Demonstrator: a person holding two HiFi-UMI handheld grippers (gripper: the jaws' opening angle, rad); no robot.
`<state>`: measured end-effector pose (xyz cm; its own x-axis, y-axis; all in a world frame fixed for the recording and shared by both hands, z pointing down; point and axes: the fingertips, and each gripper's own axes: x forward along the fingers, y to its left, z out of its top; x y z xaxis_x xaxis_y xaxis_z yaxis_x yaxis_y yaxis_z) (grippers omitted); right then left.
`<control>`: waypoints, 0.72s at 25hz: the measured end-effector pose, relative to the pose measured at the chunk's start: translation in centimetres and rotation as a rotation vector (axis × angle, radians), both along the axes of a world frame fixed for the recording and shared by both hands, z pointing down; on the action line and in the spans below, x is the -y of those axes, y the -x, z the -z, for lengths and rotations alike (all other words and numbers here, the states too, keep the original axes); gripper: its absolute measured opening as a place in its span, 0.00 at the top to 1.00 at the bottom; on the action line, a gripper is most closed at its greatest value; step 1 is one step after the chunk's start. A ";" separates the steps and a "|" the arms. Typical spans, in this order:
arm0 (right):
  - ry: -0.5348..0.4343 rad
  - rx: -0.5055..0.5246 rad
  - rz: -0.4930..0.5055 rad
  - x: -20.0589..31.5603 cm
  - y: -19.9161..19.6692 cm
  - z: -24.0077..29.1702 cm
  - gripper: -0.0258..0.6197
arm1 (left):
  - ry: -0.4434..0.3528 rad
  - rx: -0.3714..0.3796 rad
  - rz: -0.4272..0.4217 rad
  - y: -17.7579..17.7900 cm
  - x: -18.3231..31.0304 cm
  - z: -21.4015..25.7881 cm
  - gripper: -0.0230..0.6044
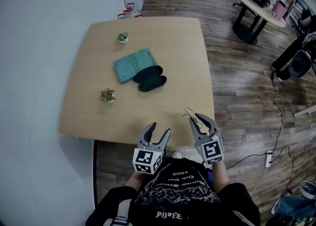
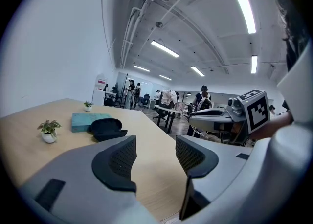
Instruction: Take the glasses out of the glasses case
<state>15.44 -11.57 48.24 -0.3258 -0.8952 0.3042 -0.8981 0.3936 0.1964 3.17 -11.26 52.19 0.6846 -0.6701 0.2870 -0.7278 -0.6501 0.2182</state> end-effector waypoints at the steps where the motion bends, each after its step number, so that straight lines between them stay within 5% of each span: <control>1: 0.002 0.017 -0.011 -0.6 -0.3 -0.2 0.82 | -0.001 0.004 -0.005 -0.3 -0.5 0.0 0.55; 9: 0.031 0.112 -0.093 -4.6 -2.4 -2.5 0.82 | 0.016 0.025 -0.041 -2.0 -3.3 -0.6 0.55; 18: 0.063 0.130 -0.076 -6.6 -2.3 -3.9 0.82 | 0.042 0.027 -0.060 -2.4 -5.4 -1.2 0.55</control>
